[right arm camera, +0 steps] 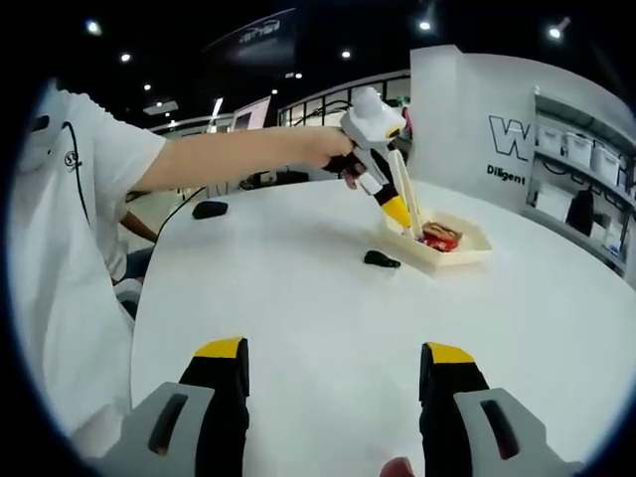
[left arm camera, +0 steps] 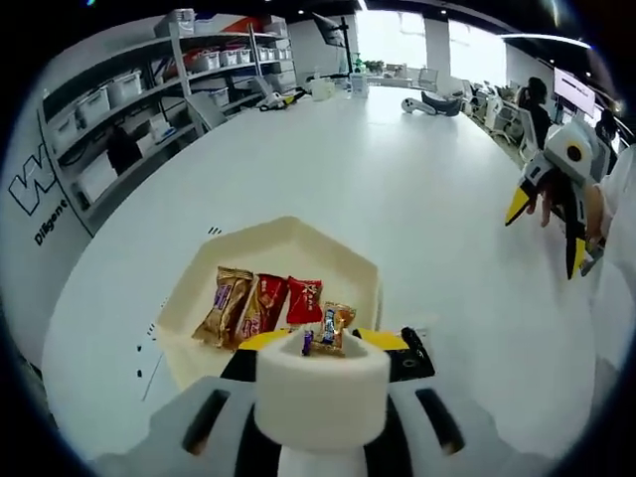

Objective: Place the target food into the container with the food tongs after gripping and lifting it, then release it inside without dropping or visibly crushing the food.

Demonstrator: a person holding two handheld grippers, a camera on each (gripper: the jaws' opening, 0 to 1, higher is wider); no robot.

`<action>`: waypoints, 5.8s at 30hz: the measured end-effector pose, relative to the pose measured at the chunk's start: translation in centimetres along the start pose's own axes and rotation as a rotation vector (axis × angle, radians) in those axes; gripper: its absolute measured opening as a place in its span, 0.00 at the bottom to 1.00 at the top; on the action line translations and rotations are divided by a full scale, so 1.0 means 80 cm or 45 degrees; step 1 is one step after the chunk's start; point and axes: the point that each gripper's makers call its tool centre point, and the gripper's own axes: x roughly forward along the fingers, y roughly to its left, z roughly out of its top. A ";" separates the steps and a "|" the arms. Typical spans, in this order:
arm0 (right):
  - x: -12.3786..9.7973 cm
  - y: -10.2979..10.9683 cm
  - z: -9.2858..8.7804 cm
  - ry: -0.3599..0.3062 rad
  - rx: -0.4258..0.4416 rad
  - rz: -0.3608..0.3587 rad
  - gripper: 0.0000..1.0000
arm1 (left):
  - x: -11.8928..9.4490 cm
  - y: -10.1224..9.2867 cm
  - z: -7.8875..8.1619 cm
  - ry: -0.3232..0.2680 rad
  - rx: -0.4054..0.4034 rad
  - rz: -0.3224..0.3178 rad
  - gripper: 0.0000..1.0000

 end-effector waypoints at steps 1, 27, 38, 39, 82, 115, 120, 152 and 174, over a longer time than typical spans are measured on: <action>0.000 0.000 0.001 0.000 -0.003 0.001 0.67 | -0.006 0.001 0.002 -0.012 -0.005 0.005 0.22; 0.008 0.015 0.016 -0.012 -0.042 0.015 0.68 | -0.085 -0.061 -0.012 -0.166 -0.016 0.070 0.23; 0.003 0.022 0.027 -0.039 -0.073 0.007 0.68 | -0.084 -0.087 -0.028 -0.217 -0.057 0.050 0.22; 0.002 0.022 0.028 -0.041 -0.074 0.008 0.68 | -0.082 -0.089 -0.029 -0.223 -0.064 0.045 0.22; -0.007 0.023 0.032 -0.076 -0.097 -0.014 0.68 | -0.025 -0.089 -0.038 -0.267 -0.098 0.060 0.23; -0.005 0.019 0.022 -0.068 -0.082 -0.008 0.67 | -0.012 -0.093 -0.044 -0.214 -0.142 -0.043 0.18; -0.006 0.019 0.022 -0.068 -0.081 -0.011 0.67 | -0.015 -0.096 -0.043 -0.213 -0.137 -0.062 0.18; -0.013 0.011 0.026 -0.080 -0.073 -0.020 0.67 | -0.068 -0.067 0.016 -0.304 -0.085 -0.066 0.18; -0.017 -0.006 0.025 -0.076 -0.055 -0.042 0.67 | -0.044 0.015 0.041 -0.317 -0.105 -0.031 0.18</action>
